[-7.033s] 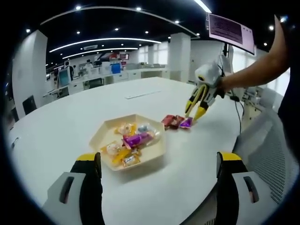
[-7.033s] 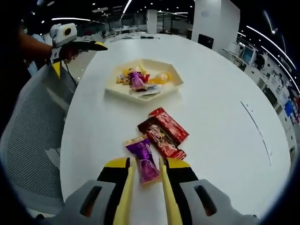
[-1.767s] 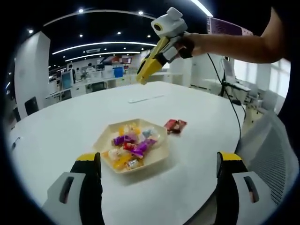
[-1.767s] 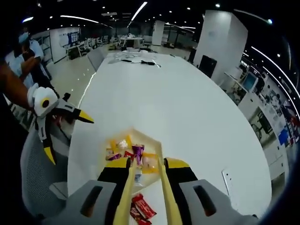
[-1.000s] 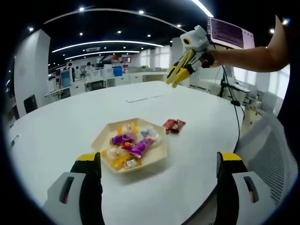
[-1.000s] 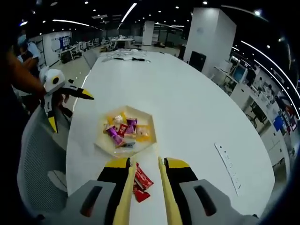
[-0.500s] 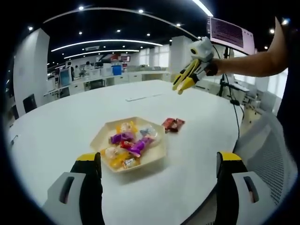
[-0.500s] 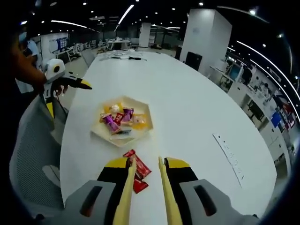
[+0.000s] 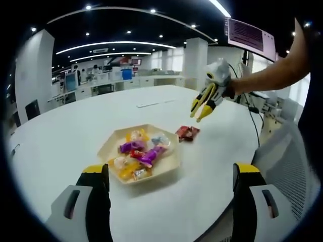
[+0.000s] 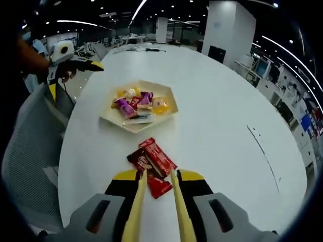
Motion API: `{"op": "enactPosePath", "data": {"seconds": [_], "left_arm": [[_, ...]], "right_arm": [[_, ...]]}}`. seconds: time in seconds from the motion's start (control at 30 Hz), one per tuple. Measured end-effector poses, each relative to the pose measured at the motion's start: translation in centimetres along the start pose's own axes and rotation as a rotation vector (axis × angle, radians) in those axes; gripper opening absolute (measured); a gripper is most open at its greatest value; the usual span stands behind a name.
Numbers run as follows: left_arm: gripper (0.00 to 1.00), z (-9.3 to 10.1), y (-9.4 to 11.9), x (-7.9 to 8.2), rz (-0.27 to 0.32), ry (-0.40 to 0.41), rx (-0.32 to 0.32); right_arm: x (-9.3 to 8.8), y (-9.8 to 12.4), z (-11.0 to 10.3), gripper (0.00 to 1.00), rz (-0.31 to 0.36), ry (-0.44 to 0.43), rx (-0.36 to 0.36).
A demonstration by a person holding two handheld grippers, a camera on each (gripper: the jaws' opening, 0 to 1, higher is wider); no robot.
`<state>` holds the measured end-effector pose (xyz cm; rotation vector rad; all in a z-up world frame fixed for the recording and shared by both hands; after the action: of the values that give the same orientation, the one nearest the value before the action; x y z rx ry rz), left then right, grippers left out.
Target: Place the target food into the container with the food tongs after gripping and lifting it, then release it inside without dropping or visibly crushing the food.
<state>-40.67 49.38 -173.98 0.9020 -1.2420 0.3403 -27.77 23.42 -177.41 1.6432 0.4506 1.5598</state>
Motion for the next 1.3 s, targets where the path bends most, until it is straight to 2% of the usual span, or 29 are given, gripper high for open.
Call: {"op": "enactPosePath", "data": {"seconds": [0.13,0.33,0.43,0.93,1.1,1.13,1.3], "left_arm": [[0.98,0.0,0.0,0.0,0.000,-0.001,0.000],[0.97,-0.3,0.1,0.1,0.006,0.011,0.012],[0.97,-0.3,0.1,0.1,0.007,0.008,0.013],[0.96,-0.2,0.1,0.1,0.008,0.008,0.006],[0.96,-0.2,0.1,0.1,0.008,0.010,0.006],[0.96,-0.2,0.0,0.1,0.008,0.010,0.007],[0.96,-0.3,0.0,0.1,0.008,0.010,0.008]], "right_arm": [[-0.7,-0.9,-0.1,0.28,-0.015,-0.007,0.016],[-0.7,-1.8,-0.4,0.28,-0.024,0.002,0.038],[-1.4,-2.6,-0.5,0.28,-0.053,0.017,0.045],[-1.8,-2.3,-1.9,0.29,-0.075,0.022,0.100],[-1.6,-2.8,-2.4,0.29,-0.110,0.124,0.119],[-1.7,-3.0,-2.2,0.29,-0.128,0.176,0.116],[-1.5,-3.4,-2.1,0.26,-0.136,0.132,0.124]]}}
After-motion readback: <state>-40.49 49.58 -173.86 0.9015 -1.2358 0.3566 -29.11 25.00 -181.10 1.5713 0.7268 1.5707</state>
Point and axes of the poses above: the point that each gripper's makers call its tool centre point, and the gripper's own axes: y roughly backward along the fingers, z roughly to its right, x roughly out of its top, the point moved 3 cm from there along y, roughly backward along the fingers
